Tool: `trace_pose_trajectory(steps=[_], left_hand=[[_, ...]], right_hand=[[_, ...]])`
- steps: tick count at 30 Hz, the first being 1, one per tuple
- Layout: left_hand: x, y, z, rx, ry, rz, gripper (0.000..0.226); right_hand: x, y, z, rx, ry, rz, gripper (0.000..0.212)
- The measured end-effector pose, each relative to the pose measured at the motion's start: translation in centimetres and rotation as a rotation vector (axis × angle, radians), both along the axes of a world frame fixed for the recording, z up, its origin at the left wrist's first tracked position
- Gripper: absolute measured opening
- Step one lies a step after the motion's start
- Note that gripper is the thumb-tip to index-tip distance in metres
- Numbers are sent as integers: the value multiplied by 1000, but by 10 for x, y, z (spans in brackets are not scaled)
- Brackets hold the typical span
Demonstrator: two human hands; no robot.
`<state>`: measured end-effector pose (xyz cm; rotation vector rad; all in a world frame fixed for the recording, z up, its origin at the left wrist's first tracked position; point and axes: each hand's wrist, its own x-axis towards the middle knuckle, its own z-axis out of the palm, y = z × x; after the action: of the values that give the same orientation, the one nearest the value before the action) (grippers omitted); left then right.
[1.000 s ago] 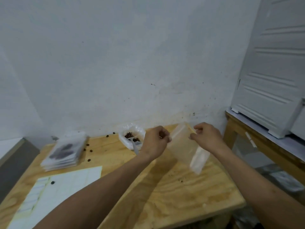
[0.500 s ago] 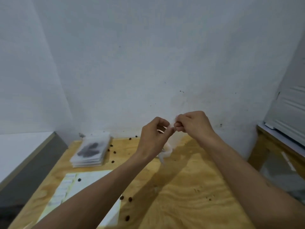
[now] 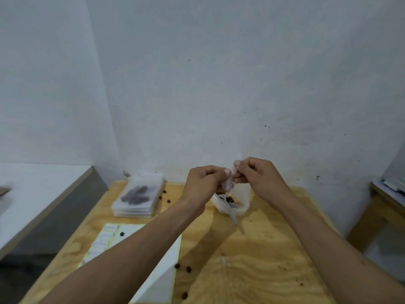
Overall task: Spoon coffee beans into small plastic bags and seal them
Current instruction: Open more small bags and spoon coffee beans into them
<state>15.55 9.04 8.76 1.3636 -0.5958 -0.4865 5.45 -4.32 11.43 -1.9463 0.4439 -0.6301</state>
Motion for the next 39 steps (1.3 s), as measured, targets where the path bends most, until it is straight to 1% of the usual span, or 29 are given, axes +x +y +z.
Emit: trace_pose_trajectory(steps=[5,8,9,10,13,14,15,16,18,21,23,24,25,26,28,29,30,31,32,34,36,38,39], left_hand=[[-9,-2,-2,-10,23,117,13],[-10,-3,0,-31,50,227,15],[-8,-3,0,-26,-8,269,15],[-8,-3,0,1,-141,303,16],[-16,-2,-2,89,-701,329,20],[-19,-2,-3,93,-828,339,21],[-20,-3,-4,86,-904,359,21],[-19,-3,-4,75,-944,386,21],[-15,-2,-3,60,-937,399,19],[-18,0,0,47,-864,412,13],[-18,3,4,46,-867,458,7],[-15,6,6,49,-894,427,7],[-10,8,6,61,-922,341,15],[-5,11,7,98,-944,215,32],[6,16,10,228,-1019,-30,89],[11,17,11,311,-1104,-99,113],[15,17,12,385,-1209,-136,127],[18,16,13,440,-1293,-150,132],[20,15,13,461,-1343,-146,130],[23,14,12,429,-1367,-96,112],[24,14,11,421,-1355,-19,97],[24,16,9,481,-1389,56,94],[25,17,7,522,-1415,90,96]], right_hand=[[2,6,0,35,9,-3,32],[0,12,0,32,-15,-55,25],[0,13,1,8,-9,-74,27],[1,15,1,-19,0,-95,30],[2,13,8,-14,20,-155,36],[2,11,11,16,32,-159,36],[3,10,14,53,47,-154,35],[3,9,15,82,60,-146,31],[3,6,16,76,84,-146,22],[3,2,16,30,91,-175,14],[2,0,17,-16,90,-184,13],[2,-2,18,-46,92,-178,14],[2,-2,18,-72,95,-170,14],[1,-4,18,-87,90,-163,13],[-3,-6,19,-66,64,-111,14],[-5,-6,21,-56,58,-53,18],[-5,-4,22,-57,62,15,22],[-5,-3,23,-65,81,68,25],[-4,-2,22,-72,104,95,23],[-1,-1,19,-94,136,86,17],[1,0,15,-146,163,7,15],[0,4,14,-262,143,-143,5],[-2,7,15,-306,105,-203,9]])
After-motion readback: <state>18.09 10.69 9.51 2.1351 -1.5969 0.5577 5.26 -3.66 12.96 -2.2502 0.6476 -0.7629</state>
